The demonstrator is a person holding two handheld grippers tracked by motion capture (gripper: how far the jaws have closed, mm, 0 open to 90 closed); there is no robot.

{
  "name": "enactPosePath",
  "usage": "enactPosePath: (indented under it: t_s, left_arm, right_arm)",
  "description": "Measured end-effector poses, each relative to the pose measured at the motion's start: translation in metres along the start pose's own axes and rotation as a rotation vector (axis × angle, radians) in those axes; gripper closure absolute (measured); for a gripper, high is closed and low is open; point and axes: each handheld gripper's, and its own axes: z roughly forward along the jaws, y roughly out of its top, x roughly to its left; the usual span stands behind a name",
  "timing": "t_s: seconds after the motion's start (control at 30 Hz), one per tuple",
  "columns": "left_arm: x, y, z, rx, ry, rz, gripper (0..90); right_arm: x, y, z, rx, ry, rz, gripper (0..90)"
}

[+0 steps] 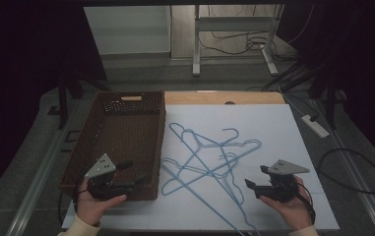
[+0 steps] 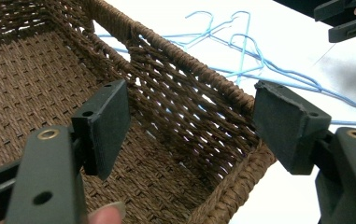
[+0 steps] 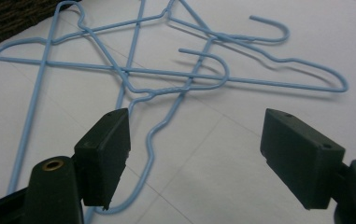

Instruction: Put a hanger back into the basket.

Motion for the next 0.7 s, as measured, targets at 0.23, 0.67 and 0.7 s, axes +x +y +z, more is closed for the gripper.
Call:
enactPosePath:
  t_s: [0.23,0.67,0.7]
  left_arm:
    - [0.000,0.001,-0.003,-0.006,-0.003,-0.001,28.3]
    - [0.000,0.002,-0.004,-0.006,-0.003,-0.001,28.2]
    - [0.000,0.002,-0.004,-0.006,-0.003,0.001,28.2]
  right_arm:
    - [0.016,0.023,0.010,0.096,-0.007,-0.021,30.4]
    - [0.039,0.040,0.049,0.279,0.027,-0.057,42.3]
    - [0.040,0.040,0.053,0.294,0.033,-0.059,42.9]
